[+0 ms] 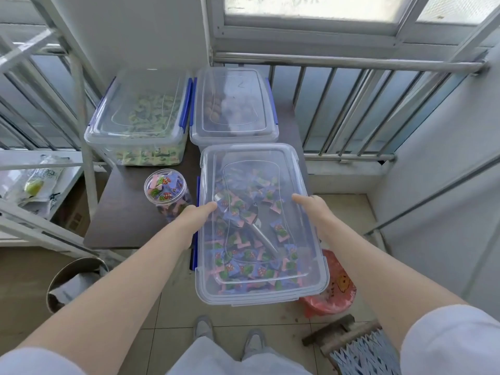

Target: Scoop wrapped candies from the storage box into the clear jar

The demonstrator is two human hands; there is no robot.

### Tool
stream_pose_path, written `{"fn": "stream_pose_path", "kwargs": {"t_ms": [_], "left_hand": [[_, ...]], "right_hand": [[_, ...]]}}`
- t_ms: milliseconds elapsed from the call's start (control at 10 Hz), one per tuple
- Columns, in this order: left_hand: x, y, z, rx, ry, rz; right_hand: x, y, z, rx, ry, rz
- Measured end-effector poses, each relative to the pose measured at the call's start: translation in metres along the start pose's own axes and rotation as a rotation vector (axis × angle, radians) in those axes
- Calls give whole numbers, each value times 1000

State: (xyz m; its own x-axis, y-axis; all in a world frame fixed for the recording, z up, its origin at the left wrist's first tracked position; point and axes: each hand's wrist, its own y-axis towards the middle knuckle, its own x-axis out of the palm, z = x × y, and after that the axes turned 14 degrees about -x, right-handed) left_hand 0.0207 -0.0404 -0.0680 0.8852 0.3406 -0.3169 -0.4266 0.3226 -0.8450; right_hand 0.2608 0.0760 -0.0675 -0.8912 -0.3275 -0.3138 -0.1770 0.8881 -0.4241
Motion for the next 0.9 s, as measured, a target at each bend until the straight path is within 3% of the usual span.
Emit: {"fn": "stream_pose_path", "kwargs": {"t_ms": [100, 200, 300, 500, 700, 800, 900], "left_hand": [[-12, 3, 1, -66, -139, -72], [-12, 2, 8, 2, -70, 15], [-6, -1, 16, 67, 51, 66], [10, -14, 18, 191, 355, 370], [8, -16, 19, 235, 465, 366], [7, -18, 20, 259, 466, 329], [1, -25, 28, 397, 425, 346]], "right_hand": [[-8, 5, -3, -42, -132, 80], [-7, 3, -12, -198, -227, 108], [1, -1, -13, -225, -165, 75], [8, -4, -15, -243, -272, 169], [5, -5, -20, -227, -285, 108], [6, -6, -24, -244, -415, 80], [8, -9, -35, -370, -566, 103]]}}
